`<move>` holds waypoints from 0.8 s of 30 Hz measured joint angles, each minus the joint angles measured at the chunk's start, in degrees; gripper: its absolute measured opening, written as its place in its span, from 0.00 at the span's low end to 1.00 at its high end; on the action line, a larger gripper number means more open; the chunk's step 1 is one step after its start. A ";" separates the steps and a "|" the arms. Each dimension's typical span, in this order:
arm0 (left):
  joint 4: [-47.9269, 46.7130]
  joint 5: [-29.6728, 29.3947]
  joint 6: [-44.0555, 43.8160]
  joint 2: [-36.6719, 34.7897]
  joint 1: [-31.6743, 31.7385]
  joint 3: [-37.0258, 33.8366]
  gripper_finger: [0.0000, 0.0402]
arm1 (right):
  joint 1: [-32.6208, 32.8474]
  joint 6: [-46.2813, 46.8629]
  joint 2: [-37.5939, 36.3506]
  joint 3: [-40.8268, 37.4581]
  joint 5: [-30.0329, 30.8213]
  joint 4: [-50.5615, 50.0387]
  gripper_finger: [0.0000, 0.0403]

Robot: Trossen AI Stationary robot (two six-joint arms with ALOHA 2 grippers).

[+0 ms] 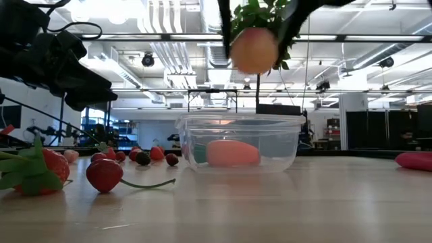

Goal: Pick and placing Produce into tupperware
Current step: Put the light pink peach into the transparent bin, then put the red cherry into the transparent bin

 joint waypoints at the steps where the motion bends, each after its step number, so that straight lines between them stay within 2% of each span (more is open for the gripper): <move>1: -0.13 0.00 -0.01 -0.08 0.02 0.00 0.59 | -1.62 -3.80 -0.13 -0.10 -0.02 0.36 0.62; 7: 0.03 -0.01 0.00 0.01 0.02 -0.02 0.59 | -10.40 -20.81 -0.05 -0.25 -1.63 1.89 0.70; 12: -0.12 0.02 -0.01 -0.04 0.02 -0.02 0.59 | -13.83 -28.27 0.12 -0.87 -6.06 1.13 0.76; 18: -0.05 0.00 -0.01 0.01 0.00 0.00 0.59 | -11.79 -28.97 -0.49 -0.78 -6.21 0.08 0.77; 24: -0.12 0.02 -0.01 -0.04 0.00 0.00 0.59 | -4.59 -27.82 -3.45 -0.73 -5.58 2.97 0.73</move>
